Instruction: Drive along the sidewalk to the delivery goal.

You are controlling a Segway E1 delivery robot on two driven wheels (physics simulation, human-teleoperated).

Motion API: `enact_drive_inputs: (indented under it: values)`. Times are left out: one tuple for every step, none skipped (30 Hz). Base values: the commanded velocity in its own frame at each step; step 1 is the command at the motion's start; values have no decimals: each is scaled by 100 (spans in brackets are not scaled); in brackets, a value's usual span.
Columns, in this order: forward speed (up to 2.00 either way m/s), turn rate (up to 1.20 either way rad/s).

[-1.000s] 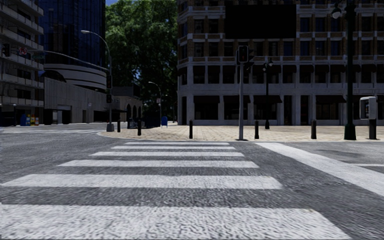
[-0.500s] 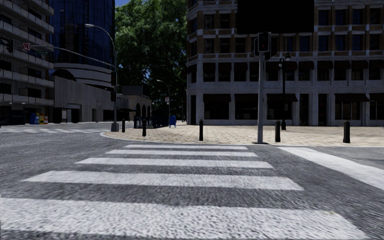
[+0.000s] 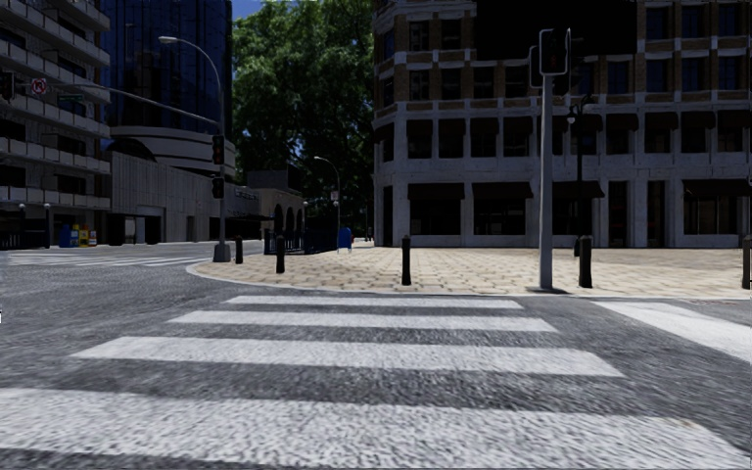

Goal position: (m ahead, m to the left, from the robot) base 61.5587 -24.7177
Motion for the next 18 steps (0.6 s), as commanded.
enact_drive_inputs:
  values:
    - [200, 62]
    - [200, 62]
    - [200, 62]
    - [200, 61]
    - [200, 53]
    - [200, 53]
    - [200, 43]
    - [200, 30]
    - [200, 8]
    - [200, 1]
    - [200, 0]
    - [200, 0]
    - [200, 0]
    - [200, 0]
    - [200, 0]
    - [200, 0]
    - [200, 0]
    - [200, 0]
